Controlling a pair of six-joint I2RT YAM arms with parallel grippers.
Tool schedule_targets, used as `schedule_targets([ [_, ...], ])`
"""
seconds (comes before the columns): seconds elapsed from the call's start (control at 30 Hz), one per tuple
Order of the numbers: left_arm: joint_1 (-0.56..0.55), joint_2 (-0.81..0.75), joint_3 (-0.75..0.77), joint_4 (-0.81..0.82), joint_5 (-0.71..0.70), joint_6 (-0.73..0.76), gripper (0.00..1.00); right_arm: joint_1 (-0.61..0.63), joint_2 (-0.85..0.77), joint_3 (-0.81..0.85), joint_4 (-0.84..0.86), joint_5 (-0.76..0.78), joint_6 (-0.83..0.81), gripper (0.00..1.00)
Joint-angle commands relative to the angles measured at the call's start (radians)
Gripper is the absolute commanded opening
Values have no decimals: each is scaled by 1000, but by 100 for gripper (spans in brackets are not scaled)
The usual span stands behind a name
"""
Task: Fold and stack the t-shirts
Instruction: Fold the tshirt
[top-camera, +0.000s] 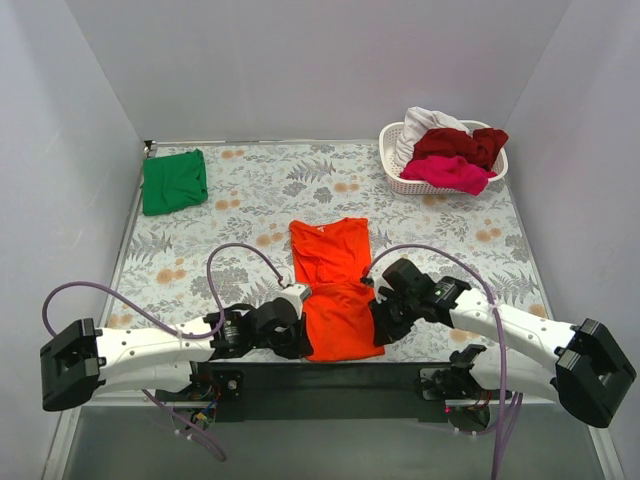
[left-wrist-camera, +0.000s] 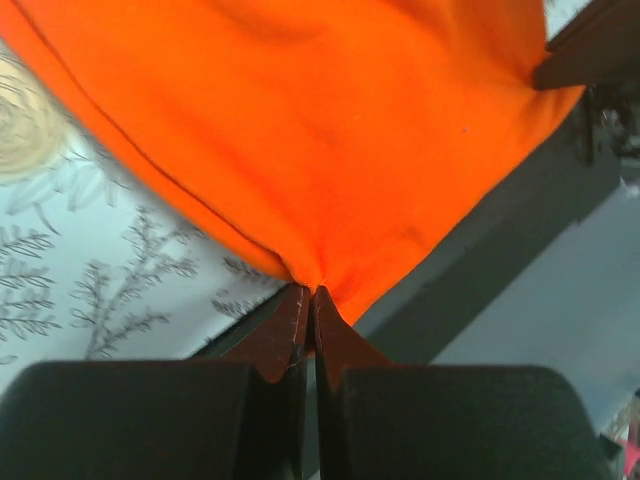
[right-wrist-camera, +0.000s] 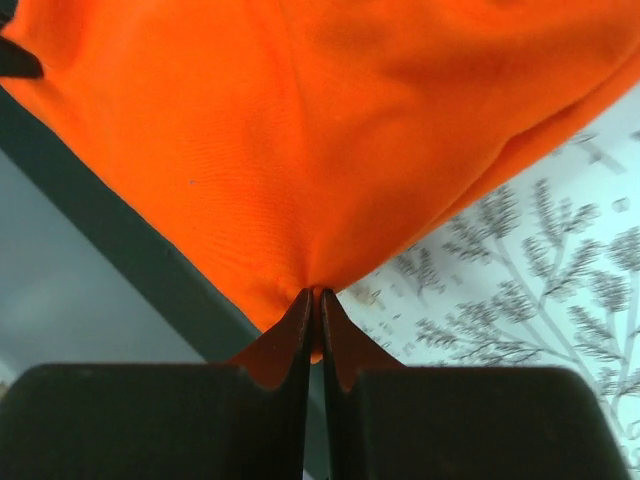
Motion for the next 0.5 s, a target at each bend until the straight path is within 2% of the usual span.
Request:
schedule_targets([
  [0.0, -45, -51, 35, -46, 60, 21, 0, 33, -13, 27, -94, -97, -18, 1],
  [0.23, -150, -124, 68, -53, 155, 70, 0, 88, -30, 108, -242, -217, -75, 1],
  [0.47, -184, -266, 120, -29, 159, 111, 0, 114, -65, 205, -259, -330, -107, 1],
])
